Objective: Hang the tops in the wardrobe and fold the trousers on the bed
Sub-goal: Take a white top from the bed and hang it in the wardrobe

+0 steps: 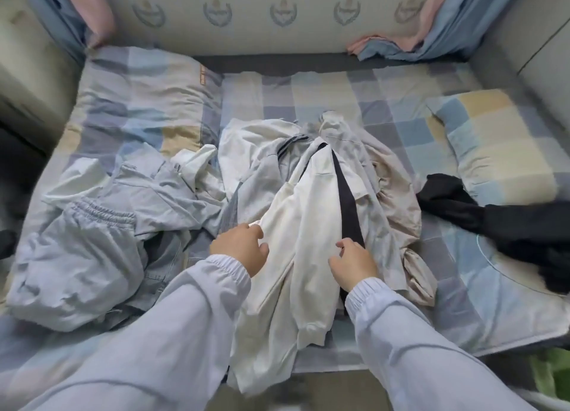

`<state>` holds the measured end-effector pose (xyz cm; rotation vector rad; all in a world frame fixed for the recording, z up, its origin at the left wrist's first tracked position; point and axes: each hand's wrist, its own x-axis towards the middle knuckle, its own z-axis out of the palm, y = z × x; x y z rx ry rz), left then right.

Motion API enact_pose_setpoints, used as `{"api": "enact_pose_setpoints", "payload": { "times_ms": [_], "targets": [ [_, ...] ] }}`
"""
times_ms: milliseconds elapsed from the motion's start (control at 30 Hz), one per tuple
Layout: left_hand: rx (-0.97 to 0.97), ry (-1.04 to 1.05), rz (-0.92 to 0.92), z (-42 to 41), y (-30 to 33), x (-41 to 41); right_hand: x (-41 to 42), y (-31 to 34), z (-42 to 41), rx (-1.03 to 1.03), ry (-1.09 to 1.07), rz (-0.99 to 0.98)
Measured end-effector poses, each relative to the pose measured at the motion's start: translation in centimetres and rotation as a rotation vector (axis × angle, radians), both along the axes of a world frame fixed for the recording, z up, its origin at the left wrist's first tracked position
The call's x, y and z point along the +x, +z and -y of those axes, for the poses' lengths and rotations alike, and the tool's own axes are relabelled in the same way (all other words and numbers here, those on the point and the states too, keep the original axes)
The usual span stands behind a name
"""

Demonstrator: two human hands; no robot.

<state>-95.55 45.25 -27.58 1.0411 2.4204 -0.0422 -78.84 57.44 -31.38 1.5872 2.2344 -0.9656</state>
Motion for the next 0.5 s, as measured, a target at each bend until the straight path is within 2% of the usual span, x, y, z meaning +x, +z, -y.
{"api": "enact_pose_setpoints", "payload": {
  "times_ms": [100,300,500],
  "targets": [
    [-0.053,0.009,0.025,-3.1,-4.8,-2.2,-2.7,-4.7,-3.9,-0.055,-0.053,-0.006],
    [-0.056,0.007,0.029,-7.1,-13.9,-5.6,-6.5,-14.4,-9.7,-0.177,-0.315,-0.094],
    [-0.040,0.009,0.014,-8.2,-19.4,-7.2,-8.0,-20.6,-12.8,-0.093,-0.440,-0.049]
  ]
}}
